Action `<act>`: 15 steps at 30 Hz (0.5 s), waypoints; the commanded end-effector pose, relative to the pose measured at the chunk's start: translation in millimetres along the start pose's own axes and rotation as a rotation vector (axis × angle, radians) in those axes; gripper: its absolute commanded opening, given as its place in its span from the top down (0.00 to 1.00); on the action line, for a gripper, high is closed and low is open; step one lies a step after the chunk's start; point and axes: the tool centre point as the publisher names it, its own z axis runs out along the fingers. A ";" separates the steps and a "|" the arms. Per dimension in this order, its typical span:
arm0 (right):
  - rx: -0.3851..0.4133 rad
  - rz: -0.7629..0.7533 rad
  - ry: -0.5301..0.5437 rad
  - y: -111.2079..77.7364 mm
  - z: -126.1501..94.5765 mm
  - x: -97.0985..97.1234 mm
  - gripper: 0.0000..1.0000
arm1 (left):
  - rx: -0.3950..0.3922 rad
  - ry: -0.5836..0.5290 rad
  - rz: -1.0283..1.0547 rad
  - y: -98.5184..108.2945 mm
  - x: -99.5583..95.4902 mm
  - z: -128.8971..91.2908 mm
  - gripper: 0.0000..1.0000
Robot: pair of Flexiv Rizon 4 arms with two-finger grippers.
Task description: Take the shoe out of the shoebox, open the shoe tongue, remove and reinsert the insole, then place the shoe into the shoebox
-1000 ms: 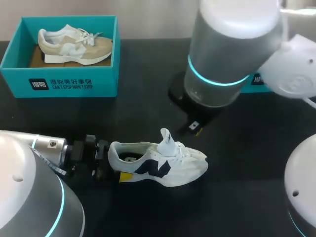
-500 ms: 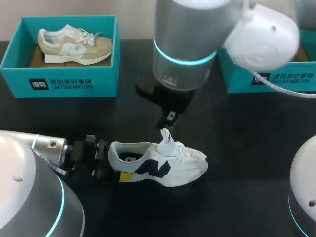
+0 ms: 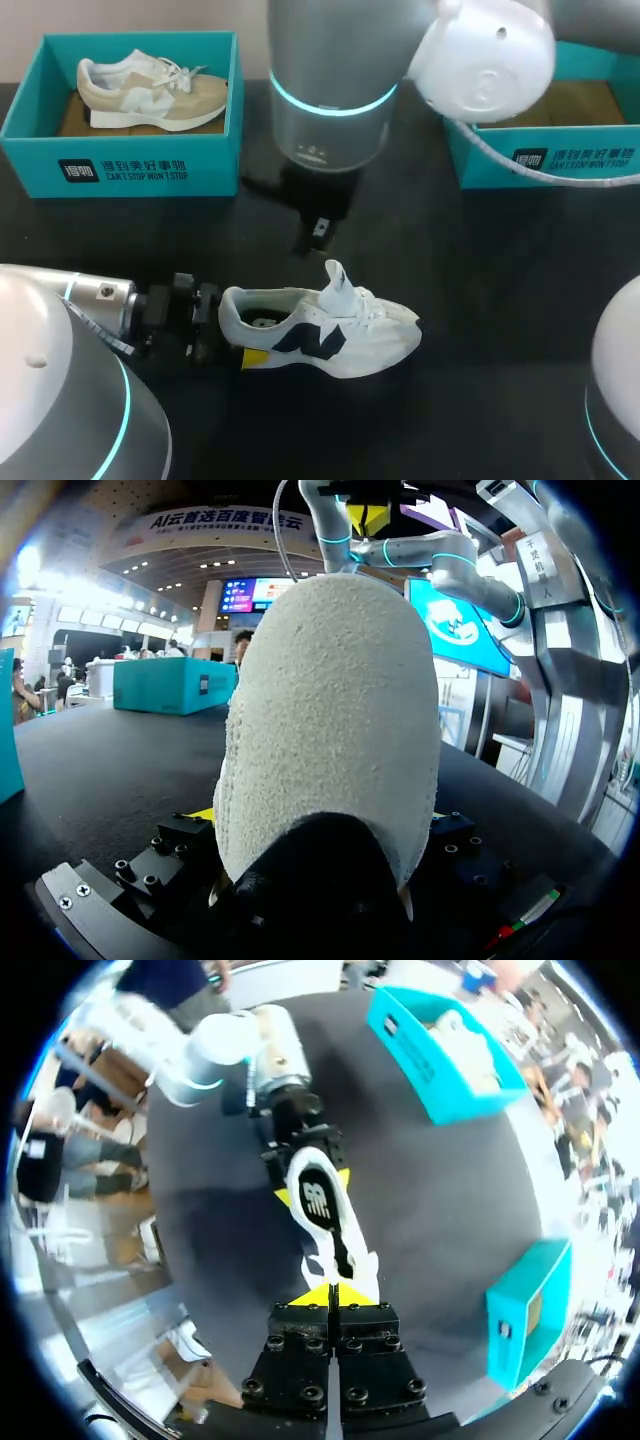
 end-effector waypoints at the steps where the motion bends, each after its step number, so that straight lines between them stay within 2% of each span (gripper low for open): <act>1: -0.001 -0.280 -0.005 35.8 2.3 8.9 1.00 | -0.001 -0.002 -0.001 4.9 -1.5 0.6 1.00; 5: 0.006 -0.435 0.006 56.5 7.7 13.9 1.00 | -0.001 -0.002 -0.001 4.9 -1.5 0.6 1.00; 8: 0.013 -0.516 0.047 63.8 13.7 18.7 1.00 | -0.001 -0.002 -0.001 4.9 -1.5 0.6 1.00; 15: 0.013 -0.516 0.047 63.8 13.7 18.7 1.00 | -0.001 -0.002 -0.001 4.9 -1.5 0.6 1.00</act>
